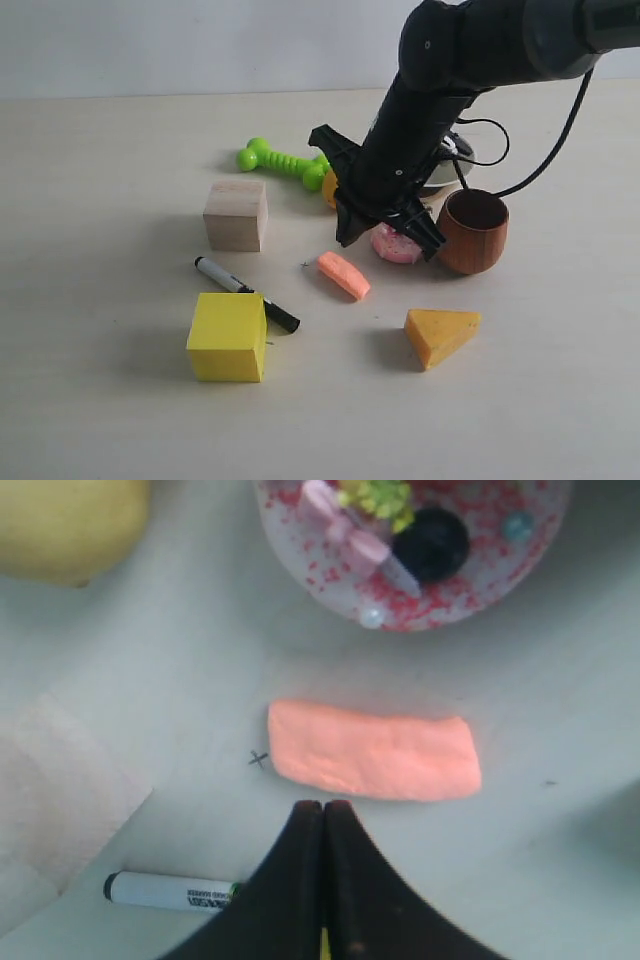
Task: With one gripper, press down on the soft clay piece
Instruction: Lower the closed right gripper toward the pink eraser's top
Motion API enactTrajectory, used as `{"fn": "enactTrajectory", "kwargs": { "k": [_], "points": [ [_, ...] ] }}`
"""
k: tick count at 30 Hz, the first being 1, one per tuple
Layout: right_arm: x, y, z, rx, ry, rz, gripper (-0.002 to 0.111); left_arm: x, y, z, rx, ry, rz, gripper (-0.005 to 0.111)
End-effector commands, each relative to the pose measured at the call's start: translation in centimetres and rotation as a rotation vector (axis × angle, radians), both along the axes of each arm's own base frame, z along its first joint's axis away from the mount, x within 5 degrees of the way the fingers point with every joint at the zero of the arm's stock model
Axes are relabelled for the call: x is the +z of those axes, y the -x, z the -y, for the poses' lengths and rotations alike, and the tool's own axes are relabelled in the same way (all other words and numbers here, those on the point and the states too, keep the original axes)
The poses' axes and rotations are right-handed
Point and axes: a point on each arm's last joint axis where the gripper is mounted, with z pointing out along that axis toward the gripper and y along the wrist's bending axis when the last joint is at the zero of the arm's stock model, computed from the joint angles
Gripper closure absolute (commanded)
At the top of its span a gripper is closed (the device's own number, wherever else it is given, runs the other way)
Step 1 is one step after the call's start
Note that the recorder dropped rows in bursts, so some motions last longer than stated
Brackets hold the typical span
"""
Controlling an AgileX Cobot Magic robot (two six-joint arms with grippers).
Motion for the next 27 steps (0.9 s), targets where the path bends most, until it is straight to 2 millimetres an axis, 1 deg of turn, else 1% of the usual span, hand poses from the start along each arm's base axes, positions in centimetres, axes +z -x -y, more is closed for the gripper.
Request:
{"fn": "enactTrajectory", "kwargs": {
  "k": [1, 5, 7, 13, 16, 20, 27],
  "points": [
    [0.0, 0.1, -0.6, 0.015, 0.066, -0.047, 0.108, 0.2, 0.0, 0.0, 0.006, 0.003, 0.019, 0.107],
    [-0.2, 0.6, 0.2, 0.014, 0.156, -0.106, 0.108, 0.2, 0.0, 0.0, 0.006, 0.003, 0.019, 0.107],
    [-0.2, 0.6, 0.4, 0.026, 0.173, -0.102, 0.108, 0.2, 0.0, 0.0, 0.006, 0.003, 0.019, 0.107],
    [-0.1, 0.6, 0.0, 0.094, 0.140, -0.083, 0.108, 0.2, 0.0, 0.0, 0.006, 0.003, 0.019, 0.107],
    [-0.1, 0.6, 0.0, 0.095, 0.139, -0.081, 0.108, 0.2, 0.0, 0.0, 0.006, 0.003, 0.019, 0.107],
    [-0.1, 0.6, -0.2, 0.080, 0.112, -0.083, 0.108, 0.2, 0.0, 0.0, 0.006, 0.003, 0.019, 0.107],
    [0.1, -0.3, -1.0, 0.021, 0.029, 0.003, 0.108, 0.2, 0.0, 0.0, 0.006, 0.003, 0.019, 0.107]
  ]
}}
